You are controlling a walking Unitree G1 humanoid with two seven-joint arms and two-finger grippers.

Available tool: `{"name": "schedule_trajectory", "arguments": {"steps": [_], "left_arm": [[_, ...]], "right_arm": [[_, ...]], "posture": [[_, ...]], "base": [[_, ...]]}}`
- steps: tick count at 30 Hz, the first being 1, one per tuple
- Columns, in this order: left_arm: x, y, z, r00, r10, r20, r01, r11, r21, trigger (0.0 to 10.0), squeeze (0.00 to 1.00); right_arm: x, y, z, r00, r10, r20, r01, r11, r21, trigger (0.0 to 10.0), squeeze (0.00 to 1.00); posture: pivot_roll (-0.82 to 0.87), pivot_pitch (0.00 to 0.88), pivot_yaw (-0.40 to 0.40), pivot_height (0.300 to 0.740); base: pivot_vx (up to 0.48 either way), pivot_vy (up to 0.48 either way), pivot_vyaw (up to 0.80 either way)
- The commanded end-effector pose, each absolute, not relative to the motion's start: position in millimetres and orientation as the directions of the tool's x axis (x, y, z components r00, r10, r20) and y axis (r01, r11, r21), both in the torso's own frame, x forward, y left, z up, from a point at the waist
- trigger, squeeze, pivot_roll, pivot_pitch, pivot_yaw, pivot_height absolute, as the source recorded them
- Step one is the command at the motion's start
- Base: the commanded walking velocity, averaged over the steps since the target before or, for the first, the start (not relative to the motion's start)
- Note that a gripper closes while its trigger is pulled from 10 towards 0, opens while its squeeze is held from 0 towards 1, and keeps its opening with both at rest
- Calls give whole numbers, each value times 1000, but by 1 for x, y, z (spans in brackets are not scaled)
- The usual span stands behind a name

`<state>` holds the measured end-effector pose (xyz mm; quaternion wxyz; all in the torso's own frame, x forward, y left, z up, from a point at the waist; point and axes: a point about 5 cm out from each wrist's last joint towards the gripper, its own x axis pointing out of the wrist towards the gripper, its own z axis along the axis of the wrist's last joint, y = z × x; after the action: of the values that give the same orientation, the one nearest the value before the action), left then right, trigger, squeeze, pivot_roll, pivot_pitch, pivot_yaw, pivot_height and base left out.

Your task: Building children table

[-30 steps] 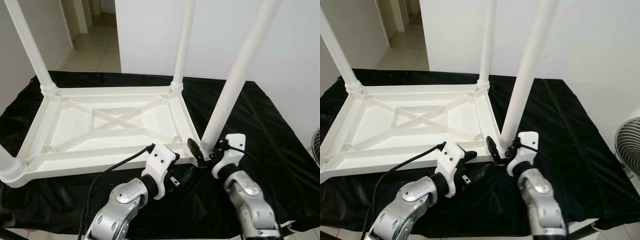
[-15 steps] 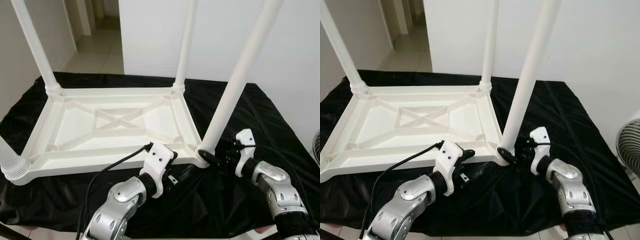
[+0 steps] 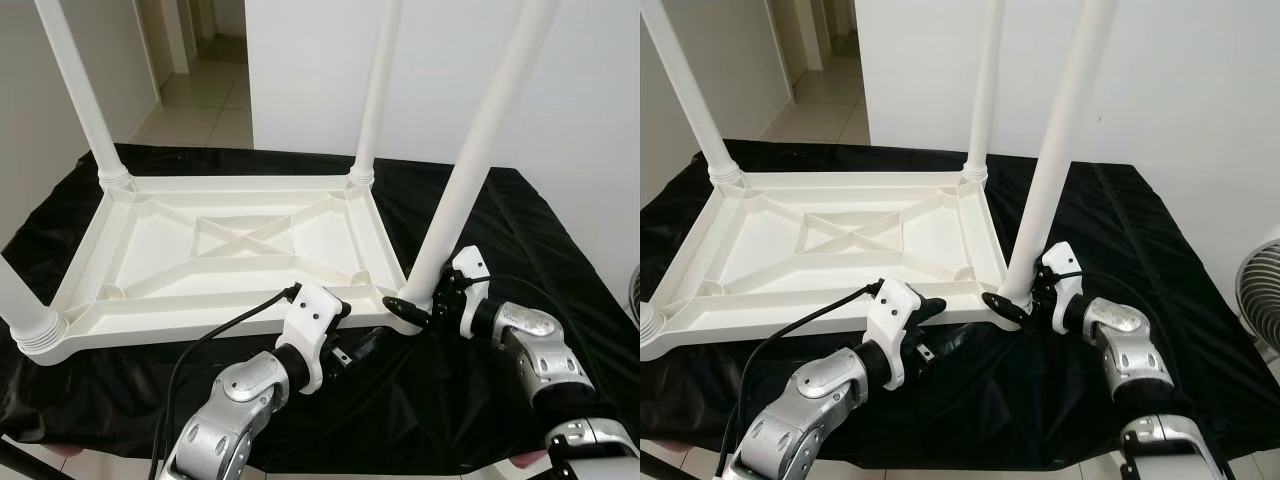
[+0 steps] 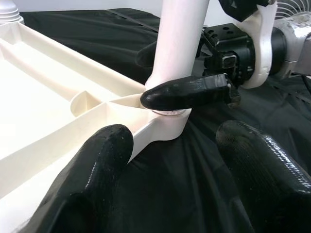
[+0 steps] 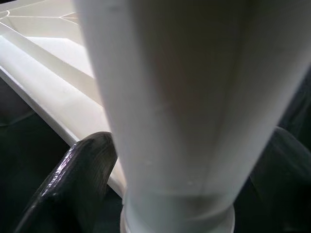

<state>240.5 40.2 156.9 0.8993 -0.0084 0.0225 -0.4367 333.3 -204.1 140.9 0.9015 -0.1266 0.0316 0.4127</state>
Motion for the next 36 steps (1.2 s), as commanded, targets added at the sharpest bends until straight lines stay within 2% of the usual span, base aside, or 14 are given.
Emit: {"name": "schedule_trajectory", "arguments": {"steps": [1, 2, 4, 12, 19, 20, 21, 26, 28, 29, 31, 32, 33, 36], "left_arm": [[243, 41, 154, 634, -771, -55, 770, 637, -43, 10000, 0], [243, 41, 154, 634, -771, -55, 770, 637, -44, 10000, 0], [243, 41, 154, 635, -770, -56, 769, 637, -43, 10000, 0], [243, 41, 154, 637, -769, -59, 767, 640, -44, 10000, 0], [241, 41, 154, 638, -768, -58, 767, 640, -48, 10000, 0], [241, 41, 154, 638, -768, -59, 766, 641, -49, 10000, 0], [240, 40, 153, 638, -767, -61, 765, 641, -54, 10000, 0], [239, 40, 152, 639, -767, -63, 765, 642, -56, 10000, 0], [238, 40, 152, 638, -768, -64, 765, 641, -58, 10000, 0], [238, 39, 152, 635, -769, -65, 767, 639, -61, 10000, 0], [238, 39, 152, 635, -769, -65, 767, 639, -61, 10000, 0], [237, 38, 151, 631, -773, -65, 770, 635, -63, 10000, 0], [237, 37, 151, 630, -774, -65, 772, 633, -62, 10000, 0], [237, 37, 151, 629, -774, -65, 772, 633, -61, 10000, 0]], "right_arm": [[334, -203, 140, 642, 744, -185, -765, 606, -220, 10000, 0], [335, -203, 140, 640, 744, -190, -766, 602, -224, 4588, 0], [336, -205, 137, 626, 750, -212, -779, 587, -220, 0, 0], [337, -209, 136, 621, 757, -203, -783, 590, -196, 0, 0], [335, -212, 132, 683, 709, -175, -730, 659, -178, 0, 0], [334, -211, 130, 702, 690, -177, -712, 678, -180, 6118, 0], [333, -209, 126, 776, 612, -151, -630, 758, -168, 10000, 0], [333, -208, 125, 804, 578, -140, -594, 788, -161, 10000, 0], [332, -206, 124, 849, 516, -118, -529, 836, -146, 10000, 0], [328, -198, 121, 894, 437, -101, -447, 886, -120, 10000, 0], [328, -198, 121, 894, 437, -101, -447, 886, -120, 10000, 0], [319, -185, 116, 958, 278, -74, -283, 957, -65, 10000, 0], [313, -178, 113, 978, 199, -67, -202, 978, -47, 10000, 0], [310, -174, 111, 985, 159, -63, -161, 986, -39, 10000, 0]], "posture": [[1, 42, -23, 740], [1, 42, -23, 740], [2, 43, -23, 740], [4, 44, -26, 740], [-2, 50, -36, 740], [-2, 50, -36, 740], [-4, 58, -39, 740], [-4, 58, -39, 740], [-9, 62, -39, 740], [-18, 64, -38, 740], [-18, 64, -38, 740], [-17, 61, -38, 740], [-16, 60, -39, 740], [-16, 60, -39, 740]], "base": [[0, 0, 0], [0, 0, 0], [0, 0, 0], [0, 0, 0], [0, 0, 0], [0, 0, 0], [0, 0, 0], [0, 0, 0], [0, 0, 0], [0, 0, 0], [0, 0, 0], [0, 0, 0], [0, 0, 0], [0, 0, 0]]}}
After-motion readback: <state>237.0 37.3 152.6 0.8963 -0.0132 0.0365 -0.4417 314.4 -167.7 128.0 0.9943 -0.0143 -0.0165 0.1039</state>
